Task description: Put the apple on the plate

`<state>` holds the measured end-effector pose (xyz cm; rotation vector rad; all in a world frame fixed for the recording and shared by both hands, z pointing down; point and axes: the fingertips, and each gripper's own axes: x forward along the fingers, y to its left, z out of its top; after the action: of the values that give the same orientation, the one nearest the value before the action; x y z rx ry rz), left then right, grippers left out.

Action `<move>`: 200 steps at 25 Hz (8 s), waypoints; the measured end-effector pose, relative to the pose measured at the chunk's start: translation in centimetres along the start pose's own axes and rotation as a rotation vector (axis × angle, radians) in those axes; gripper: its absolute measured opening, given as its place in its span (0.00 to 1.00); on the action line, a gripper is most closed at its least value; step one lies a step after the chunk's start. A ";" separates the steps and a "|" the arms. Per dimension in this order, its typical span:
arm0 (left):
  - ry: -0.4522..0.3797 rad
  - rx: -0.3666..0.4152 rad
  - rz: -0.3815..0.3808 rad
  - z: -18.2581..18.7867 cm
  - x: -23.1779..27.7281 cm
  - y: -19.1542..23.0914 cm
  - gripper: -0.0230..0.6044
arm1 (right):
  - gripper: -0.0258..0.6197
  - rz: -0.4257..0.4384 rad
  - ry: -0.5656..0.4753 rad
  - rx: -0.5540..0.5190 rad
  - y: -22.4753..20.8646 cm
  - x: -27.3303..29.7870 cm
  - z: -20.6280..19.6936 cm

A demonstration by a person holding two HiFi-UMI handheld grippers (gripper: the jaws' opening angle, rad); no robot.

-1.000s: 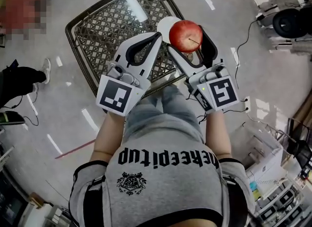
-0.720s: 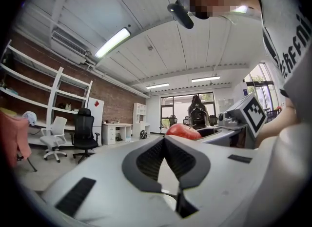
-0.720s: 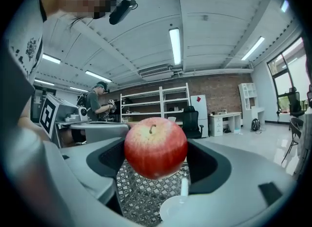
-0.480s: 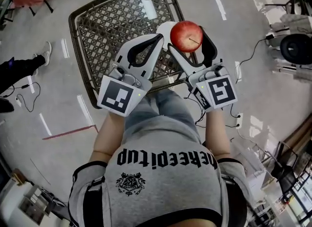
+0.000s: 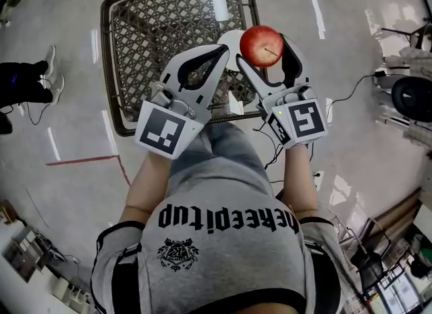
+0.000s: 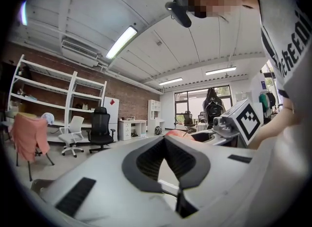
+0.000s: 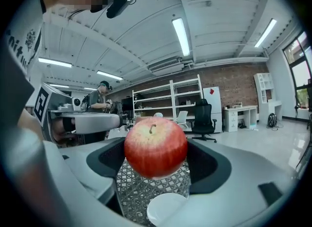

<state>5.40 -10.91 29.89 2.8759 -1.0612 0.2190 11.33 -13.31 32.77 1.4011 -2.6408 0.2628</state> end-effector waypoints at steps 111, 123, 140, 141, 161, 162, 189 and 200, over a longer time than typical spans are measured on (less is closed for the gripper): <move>0.184 -0.077 0.092 -9.6 -0.3 3.1 0.07 | 0.67 0.008 0.488 0.102 -2.5 8.9 -25.7; 0.168 -0.065 0.097 -9.1 -0.8 2.4 0.07 | 0.65 -0.010 0.447 0.102 -2.7 8.1 -24.4; 0.107 -0.048 -0.011 -5.3 -4.0 2.0 0.07 | 0.17 -0.085 0.306 0.107 1.0 4.1 -16.2; 0.103 -0.045 -0.019 -5.0 -4.4 2.0 0.07 | 0.15 -0.091 0.293 0.110 1.4 3.9 -15.4; 0.024 0.003 -0.194 -2.2 -6.8 1.4 0.07 | 0.03 -0.176 0.132 0.083 6.7 -0.2 -6.3; 0.020 0.006 -0.206 -2.1 -6.9 1.2 0.07 | 0.03 -0.183 0.124 0.078 6.9 -0.5 -5.9; -0.060 0.076 -0.492 1.1 -10.3 -6.6 0.07 | 0.03 -0.315 -0.125 -0.010 14.7 -10.3 4.0; -0.073 0.086 -0.559 1.4 -10.7 -8.1 0.07 | 0.03 -0.357 -0.155 -0.028 15.6 -11.6 4.4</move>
<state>2.77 1.94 26.71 3.1300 -0.2249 0.1253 4.66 3.63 24.75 1.9136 -2.4309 0.0778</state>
